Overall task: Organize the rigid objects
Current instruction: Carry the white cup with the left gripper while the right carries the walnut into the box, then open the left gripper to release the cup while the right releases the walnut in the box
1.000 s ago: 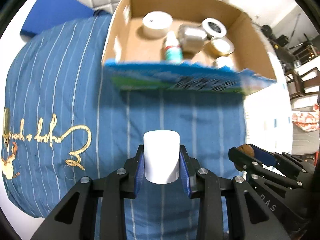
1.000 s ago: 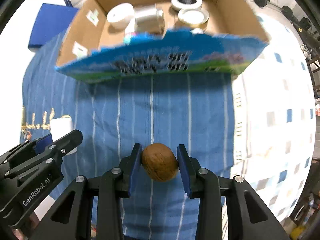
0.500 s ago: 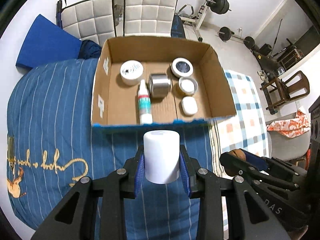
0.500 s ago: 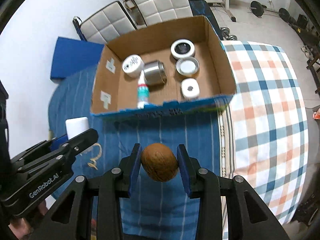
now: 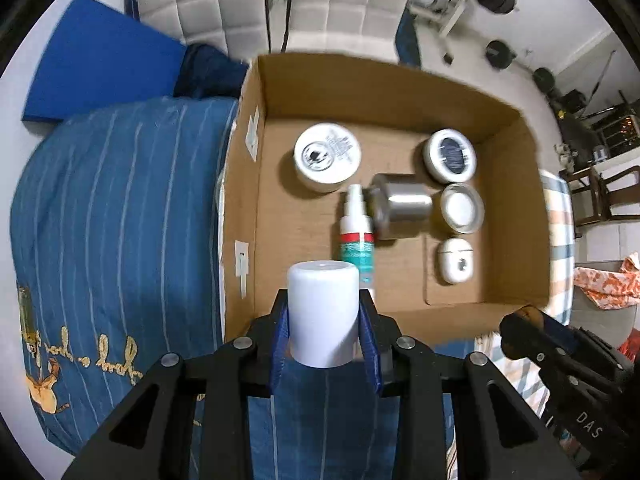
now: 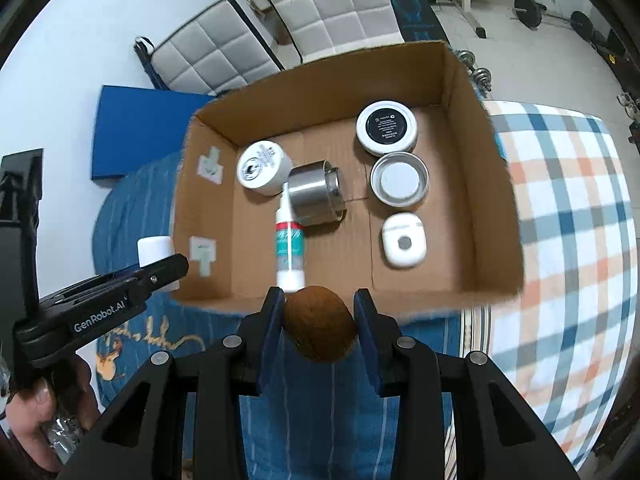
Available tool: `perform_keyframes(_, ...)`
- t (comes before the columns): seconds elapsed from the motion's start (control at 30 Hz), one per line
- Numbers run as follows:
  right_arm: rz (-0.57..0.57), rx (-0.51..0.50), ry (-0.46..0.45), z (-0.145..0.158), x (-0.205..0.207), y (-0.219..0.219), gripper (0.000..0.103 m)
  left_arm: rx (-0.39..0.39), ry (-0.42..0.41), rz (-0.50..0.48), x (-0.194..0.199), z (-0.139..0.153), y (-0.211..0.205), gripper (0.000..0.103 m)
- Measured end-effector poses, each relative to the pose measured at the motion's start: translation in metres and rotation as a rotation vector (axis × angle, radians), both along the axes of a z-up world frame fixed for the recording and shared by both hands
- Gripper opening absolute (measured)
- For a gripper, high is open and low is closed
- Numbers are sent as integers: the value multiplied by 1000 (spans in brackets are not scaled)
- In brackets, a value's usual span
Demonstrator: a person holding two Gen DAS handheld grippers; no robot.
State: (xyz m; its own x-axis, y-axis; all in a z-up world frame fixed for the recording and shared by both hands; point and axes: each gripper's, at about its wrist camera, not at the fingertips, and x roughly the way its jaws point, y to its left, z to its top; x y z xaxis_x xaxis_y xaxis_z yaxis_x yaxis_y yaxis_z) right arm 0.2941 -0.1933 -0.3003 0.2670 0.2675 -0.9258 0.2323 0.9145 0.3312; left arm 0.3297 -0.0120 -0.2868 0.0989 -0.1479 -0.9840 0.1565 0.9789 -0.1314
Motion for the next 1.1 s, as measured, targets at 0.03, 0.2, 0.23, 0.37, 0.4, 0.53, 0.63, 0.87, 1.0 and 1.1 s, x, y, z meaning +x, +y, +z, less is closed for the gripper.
perform_keyframes(0.03,0,-6,11,-6,8,0,38,-1,21,-3,5,-8,-1,29)
perform_keyframes(0.2,20,-17,105,-51,49,2,38,56,141,-12,31,-56,-10,29)
perform_keyframes(0.23,16,-15,133,-63,56,2,38,71,152,-21,34,-62,-12,29)
perform_keyframes(0.37,33,-31,197,-92,71,5,38,135,173,-42,41,-82,-19,29)
perform_keyframes(0.4,36,-36,210,-98,73,6,38,147,178,-46,42,-86,-21,29)
perform_keyframes(0.53,44,-35,252,-117,79,7,38,167,193,-60,45,-96,-28,30)
perform_keyframes(0.63,46,-40,273,-127,82,8,38,188,198,-62,47,-105,-32,29)
perform_keyframes(0.87,42,-41,321,-144,88,2,39,212,232,-56,51,-127,-33,30)
perform_keyframes(1.0,43,-67,342,-152,92,0,39,207,240,-58,55,-136,-34,30)
perform_keyframes(1.1,40,-75,358,-160,98,5,39,197,246,-55,58,-140,-33,32)
